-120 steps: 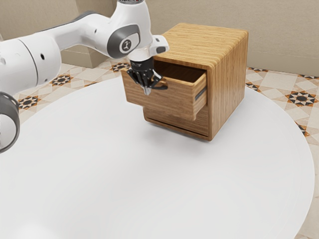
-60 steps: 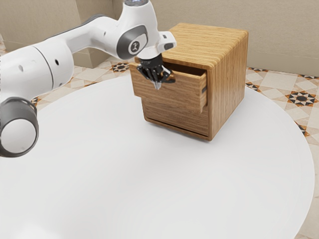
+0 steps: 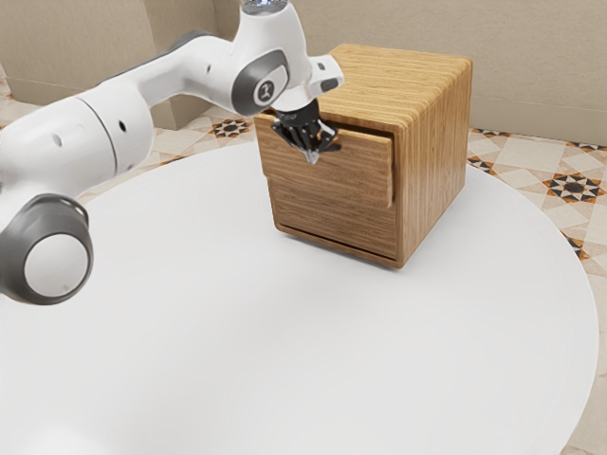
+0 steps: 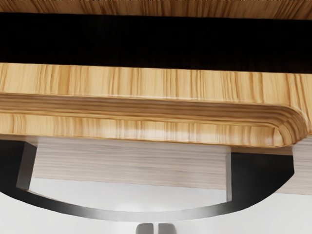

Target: Push the drawer handle with one arm to close the drawer

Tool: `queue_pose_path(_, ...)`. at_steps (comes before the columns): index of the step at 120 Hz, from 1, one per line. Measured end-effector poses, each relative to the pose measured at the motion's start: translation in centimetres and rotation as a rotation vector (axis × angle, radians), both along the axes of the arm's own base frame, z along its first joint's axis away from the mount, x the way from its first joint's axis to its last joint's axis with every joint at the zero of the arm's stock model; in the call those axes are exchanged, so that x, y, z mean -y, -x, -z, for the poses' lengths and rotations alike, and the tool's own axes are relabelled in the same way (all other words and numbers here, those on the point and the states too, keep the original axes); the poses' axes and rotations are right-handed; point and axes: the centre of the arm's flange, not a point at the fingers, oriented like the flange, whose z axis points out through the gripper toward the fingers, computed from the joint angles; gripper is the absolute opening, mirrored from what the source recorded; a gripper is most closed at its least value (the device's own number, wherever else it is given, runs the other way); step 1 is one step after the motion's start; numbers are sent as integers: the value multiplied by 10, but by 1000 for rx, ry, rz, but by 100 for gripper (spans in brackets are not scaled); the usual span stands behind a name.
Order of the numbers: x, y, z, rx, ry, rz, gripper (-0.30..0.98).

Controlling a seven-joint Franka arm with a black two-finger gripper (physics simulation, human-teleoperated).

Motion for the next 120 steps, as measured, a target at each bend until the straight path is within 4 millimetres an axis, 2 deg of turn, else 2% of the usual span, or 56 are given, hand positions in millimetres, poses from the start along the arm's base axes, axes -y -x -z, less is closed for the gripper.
queue_pose_path(20,0,-5,3,22,6,5,-10)
queue_pose_path(55,-1,-9,-13,85,4,6,-10)
queue_pose_path(73,-2,-11,-14,102,7,9,-10)
queue_pose_path(82,-2,-13,-11,107,7,9,-17)
queue_pose_path(92,1,-14,-9,111,19,16,-11)
queue_pose_path(97,3,-12,-16,116,28,21,-9)
queue_pose_path(105,20,19,-49,94,13,40,-9)
queue_pose_path(111,29,59,-80,58,18,44,-9)
queue_pose_path(114,31,79,-87,28,23,39,-6)
queue_pose_path(120,33,132,-94,-42,29,23,5)
